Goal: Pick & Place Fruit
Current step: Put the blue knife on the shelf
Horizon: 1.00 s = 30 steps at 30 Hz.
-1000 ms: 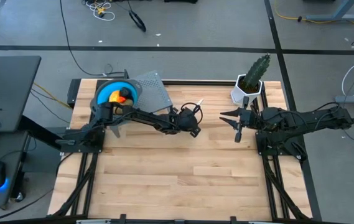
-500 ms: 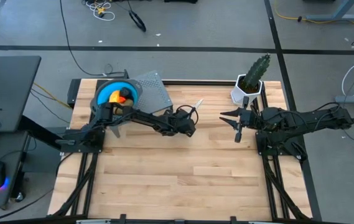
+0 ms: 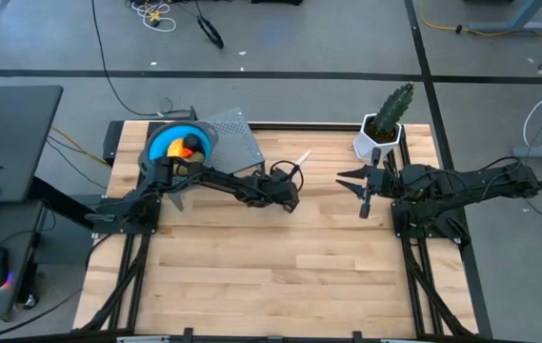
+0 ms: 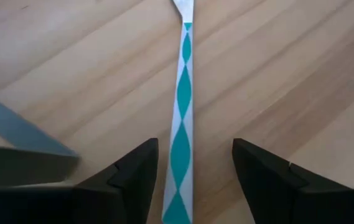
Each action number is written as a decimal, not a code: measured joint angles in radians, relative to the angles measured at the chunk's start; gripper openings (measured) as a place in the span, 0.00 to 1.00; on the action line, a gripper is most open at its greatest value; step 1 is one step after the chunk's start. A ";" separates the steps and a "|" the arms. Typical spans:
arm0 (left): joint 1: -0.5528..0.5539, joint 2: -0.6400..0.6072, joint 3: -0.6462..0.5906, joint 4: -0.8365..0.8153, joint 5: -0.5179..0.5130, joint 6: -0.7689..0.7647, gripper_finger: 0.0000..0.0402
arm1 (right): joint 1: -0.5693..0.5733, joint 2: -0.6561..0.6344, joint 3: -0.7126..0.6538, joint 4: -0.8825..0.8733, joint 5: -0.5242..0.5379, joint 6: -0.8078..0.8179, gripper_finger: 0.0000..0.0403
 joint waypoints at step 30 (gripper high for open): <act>-0.023 -0.002 0.002 0.020 0.092 0.031 0.14 | 0.000 0.000 0.000 0.000 -0.028 -0.003 0.21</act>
